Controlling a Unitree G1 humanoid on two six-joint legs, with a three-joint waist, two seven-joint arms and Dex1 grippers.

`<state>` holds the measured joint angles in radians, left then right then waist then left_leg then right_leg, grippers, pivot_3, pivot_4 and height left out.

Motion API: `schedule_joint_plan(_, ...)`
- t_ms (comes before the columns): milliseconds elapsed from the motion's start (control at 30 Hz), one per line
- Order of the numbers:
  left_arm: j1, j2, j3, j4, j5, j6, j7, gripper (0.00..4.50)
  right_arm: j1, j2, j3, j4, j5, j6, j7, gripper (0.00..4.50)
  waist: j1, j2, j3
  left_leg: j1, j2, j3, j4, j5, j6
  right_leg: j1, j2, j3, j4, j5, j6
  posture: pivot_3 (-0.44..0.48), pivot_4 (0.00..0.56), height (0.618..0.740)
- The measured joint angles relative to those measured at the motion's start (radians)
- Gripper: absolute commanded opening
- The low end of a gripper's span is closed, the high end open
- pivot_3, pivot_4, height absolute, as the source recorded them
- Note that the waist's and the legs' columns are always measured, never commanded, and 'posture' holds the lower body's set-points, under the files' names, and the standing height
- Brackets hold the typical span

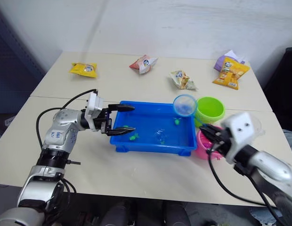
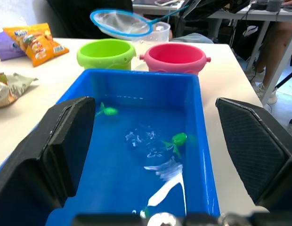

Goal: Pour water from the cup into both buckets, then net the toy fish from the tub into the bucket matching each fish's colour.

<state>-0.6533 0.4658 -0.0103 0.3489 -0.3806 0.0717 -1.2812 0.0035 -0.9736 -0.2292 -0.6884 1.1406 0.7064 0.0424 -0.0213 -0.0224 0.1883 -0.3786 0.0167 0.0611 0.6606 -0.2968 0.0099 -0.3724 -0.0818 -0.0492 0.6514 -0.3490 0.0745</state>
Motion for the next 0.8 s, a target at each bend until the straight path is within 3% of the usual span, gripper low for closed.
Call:
schedule_joint_plan(167,0.026,0.018,0.005,-0.039,-0.001,0.008,0.014,4.41,-0.124,-0.119,0.068,0.094,0.412,0.214,-0.141,0.0,0.001,0.0,0.0,-0.005,0.0,-0.002,0.0,0.0,0.001,-0.003,0.0,-0.003,-0.002,0.0,0.0,0.0,0.15,0.738)
schedule_joint_plan(333,0.041,0.02,0.005,-0.06,-0.001,0.017,0.029,4.41,-0.249,-0.159,0.188,0.193,0.637,0.294,-0.266,0.0,0.0,0.0,0.0,-0.009,0.0,-0.003,0.004,-0.001,0.003,-0.004,0.0,-0.004,-0.004,0.001,0.002,0.0,0.15,0.738)
schedule_joint_plan(533,0.049,0.022,0.007,-0.077,-0.002,0.024,0.046,4.41,-0.373,-0.146,0.333,0.3,0.68,0.349,-0.406,0.0,-0.001,0.0,0.0,-0.011,0.0,-0.003,0.003,-0.001,0.004,-0.004,-0.001,-0.004,-0.006,0.002,0.003,0.0,0.15,0.738)
schedule_joint_plan(800,0.064,0.024,0.006,-0.104,-0.002,0.032,0.053,4.41,-0.506,-0.107,0.397,0.422,0.695,0.411,-0.487,0.0,-0.003,0.0,0.0,-0.011,0.0,-0.003,0.003,-0.001,0.004,-0.004,-0.001,-0.005,-0.006,0.002,0.003,0.0,0.15,0.738)
